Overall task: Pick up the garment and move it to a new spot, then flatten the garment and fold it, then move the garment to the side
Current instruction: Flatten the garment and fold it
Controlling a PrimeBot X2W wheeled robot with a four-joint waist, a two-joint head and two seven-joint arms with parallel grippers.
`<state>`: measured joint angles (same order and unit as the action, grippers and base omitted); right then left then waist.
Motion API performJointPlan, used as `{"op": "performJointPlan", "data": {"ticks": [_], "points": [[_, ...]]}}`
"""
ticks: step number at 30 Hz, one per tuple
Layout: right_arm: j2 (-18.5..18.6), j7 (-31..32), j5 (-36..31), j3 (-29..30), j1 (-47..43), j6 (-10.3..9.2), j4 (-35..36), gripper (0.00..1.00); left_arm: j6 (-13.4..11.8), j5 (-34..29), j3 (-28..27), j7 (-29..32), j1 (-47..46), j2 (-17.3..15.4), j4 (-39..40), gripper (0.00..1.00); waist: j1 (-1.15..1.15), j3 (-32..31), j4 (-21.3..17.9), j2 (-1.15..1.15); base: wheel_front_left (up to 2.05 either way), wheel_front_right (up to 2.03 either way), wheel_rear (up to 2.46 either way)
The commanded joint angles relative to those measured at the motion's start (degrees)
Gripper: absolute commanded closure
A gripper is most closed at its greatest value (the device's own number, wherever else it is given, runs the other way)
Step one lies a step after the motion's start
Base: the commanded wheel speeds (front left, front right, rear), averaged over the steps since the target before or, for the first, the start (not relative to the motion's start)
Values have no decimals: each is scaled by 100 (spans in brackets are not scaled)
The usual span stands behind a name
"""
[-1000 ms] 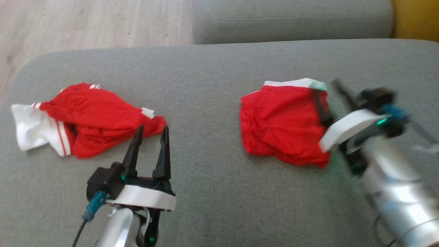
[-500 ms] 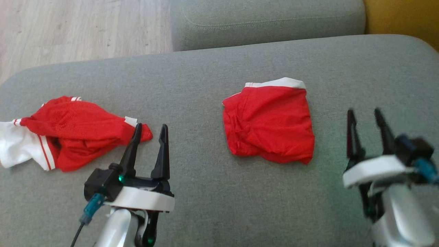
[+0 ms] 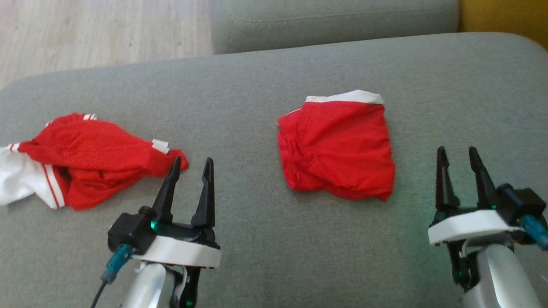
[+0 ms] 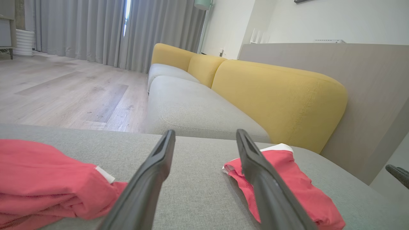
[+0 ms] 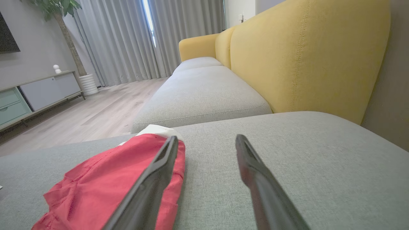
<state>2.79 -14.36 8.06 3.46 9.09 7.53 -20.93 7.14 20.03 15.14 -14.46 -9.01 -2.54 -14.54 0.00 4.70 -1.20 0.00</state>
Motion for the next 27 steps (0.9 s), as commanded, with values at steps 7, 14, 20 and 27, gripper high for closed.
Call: {"op": "performJointPlan", "data": {"ticks": [7, 14, 20, 27], "points": [[10, 199, -231, -183, 842, -4, 75, 100, 25, -6, -26, -54, -384, -33, 212, 0, 0, 407, 423, 0, 0, 0, 0], [36, 782, -458, -57, 1852, -4, -1079, 100, 31, 65, 171, -54, -609, -33, 163, 0, 0, 792, 962, 0, 0, 0, 0], [112, 856, -712, 274, 2622, -4, -2261, 100, 33, 89, 286, -54, -730, -33, 102, 0, 0, 925, 1251, 0, 0, 0, 0], [59, 714, -837, -16, 3216, -4, -3386, 100, 34, 116, 360, -54, -815, -33, 78, 0, 0, 975, 1405, 0, 0, 0, 0]]}}
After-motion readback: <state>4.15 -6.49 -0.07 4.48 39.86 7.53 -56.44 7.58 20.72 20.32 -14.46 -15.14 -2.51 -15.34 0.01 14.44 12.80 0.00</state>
